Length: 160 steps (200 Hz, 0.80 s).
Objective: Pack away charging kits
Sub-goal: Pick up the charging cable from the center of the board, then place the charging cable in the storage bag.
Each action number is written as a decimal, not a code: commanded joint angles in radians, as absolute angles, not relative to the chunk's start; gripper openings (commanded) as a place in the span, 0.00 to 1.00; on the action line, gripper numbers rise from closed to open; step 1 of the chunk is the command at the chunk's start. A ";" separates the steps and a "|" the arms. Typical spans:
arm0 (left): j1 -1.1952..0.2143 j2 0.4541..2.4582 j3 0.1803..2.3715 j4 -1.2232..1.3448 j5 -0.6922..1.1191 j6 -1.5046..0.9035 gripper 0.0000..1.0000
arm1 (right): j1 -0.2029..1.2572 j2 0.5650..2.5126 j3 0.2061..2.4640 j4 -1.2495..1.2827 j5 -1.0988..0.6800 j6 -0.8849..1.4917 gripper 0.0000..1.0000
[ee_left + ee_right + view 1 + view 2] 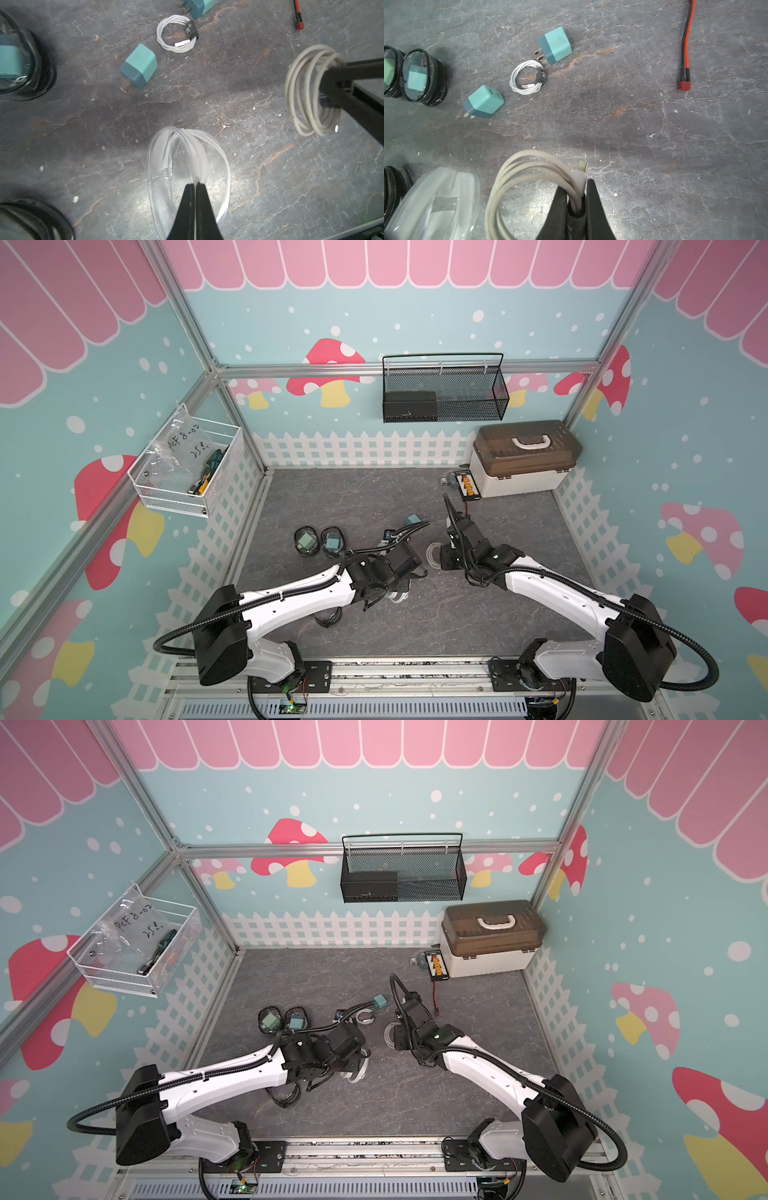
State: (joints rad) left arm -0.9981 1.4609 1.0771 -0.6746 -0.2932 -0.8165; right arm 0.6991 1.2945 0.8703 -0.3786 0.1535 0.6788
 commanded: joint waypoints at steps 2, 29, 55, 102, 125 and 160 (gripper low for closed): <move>-0.971 1.492 1.111 -0.581 -0.259 -0.787 0.00 | 0.742 1.271 0.857 -0.371 0.120 0.717 0.00; -0.960 1.511 1.112 -0.502 -0.233 -0.775 0.00 | 0.798 1.316 0.867 -0.318 0.075 0.737 0.00; -0.960 1.497 1.108 -0.455 -0.251 -0.767 0.00 | 0.807 1.379 0.874 -0.313 0.089 0.763 0.00; -0.960 1.440 1.058 -0.333 -0.233 -0.754 0.00 | 0.807 1.430 0.875 -0.297 0.118 0.784 0.00; -0.960 1.412 1.035 -0.298 -0.221 -0.748 0.00 | 0.805 1.449 0.879 -0.303 0.153 0.788 0.00; -0.960 1.433 1.008 -0.246 -0.154 -0.750 0.00 | 0.804 1.486 0.908 -0.292 0.145 0.776 0.00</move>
